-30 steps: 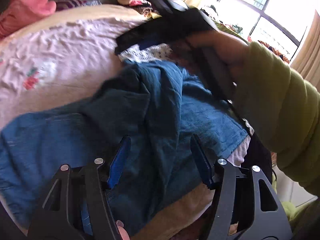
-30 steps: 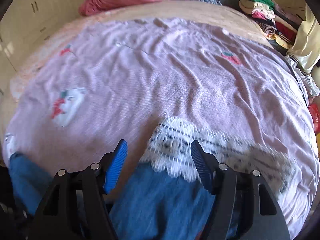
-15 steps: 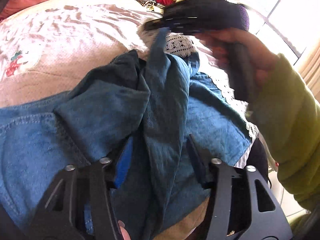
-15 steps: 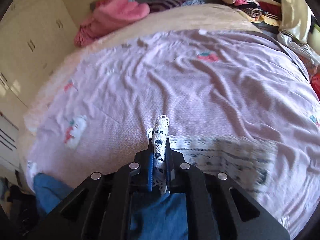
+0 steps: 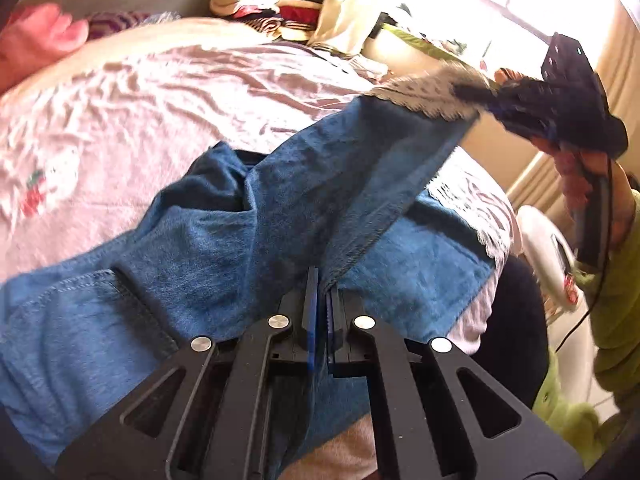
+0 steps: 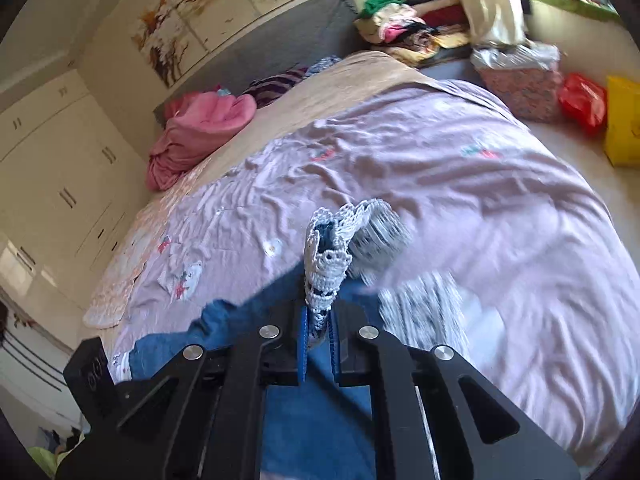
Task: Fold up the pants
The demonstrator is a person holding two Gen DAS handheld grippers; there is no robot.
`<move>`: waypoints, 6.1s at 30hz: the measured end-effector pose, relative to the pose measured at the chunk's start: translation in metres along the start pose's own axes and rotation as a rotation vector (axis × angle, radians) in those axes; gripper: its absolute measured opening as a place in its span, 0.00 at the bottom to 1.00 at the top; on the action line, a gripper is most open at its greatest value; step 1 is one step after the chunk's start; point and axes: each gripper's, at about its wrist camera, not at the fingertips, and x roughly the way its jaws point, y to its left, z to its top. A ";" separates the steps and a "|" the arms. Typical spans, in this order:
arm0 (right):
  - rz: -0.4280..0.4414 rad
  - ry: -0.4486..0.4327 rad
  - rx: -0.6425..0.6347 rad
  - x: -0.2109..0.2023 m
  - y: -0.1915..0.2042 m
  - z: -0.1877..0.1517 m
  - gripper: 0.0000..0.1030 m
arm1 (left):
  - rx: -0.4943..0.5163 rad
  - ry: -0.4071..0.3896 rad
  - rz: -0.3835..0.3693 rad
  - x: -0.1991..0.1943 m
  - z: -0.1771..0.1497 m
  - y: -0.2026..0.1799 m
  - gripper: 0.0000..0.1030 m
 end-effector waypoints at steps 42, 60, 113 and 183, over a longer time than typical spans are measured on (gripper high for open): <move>-0.166 0.185 -0.122 -0.007 -0.028 -0.100 0.33 | 0.130 0.116 0.049 0.024 -0.053 -0.040 0.03; -0.074 0.104 -0.170 0.014 -0.044 -0.007 0.53 | 0.024 0.037 0.167 -0.012 0.059 0.033 0.42; -0.218 0.151 -0.254 0.106 -0.082 0.026 0.41 | -0.242 0.091 0.130 0.089 0.097 0.086 0.16; -0.126 0.056 -0.140 -0.041 -0.058 -0.075 0.53 | -0.342 -0.184 0.644 -0.158 -0.043 0.086 0.63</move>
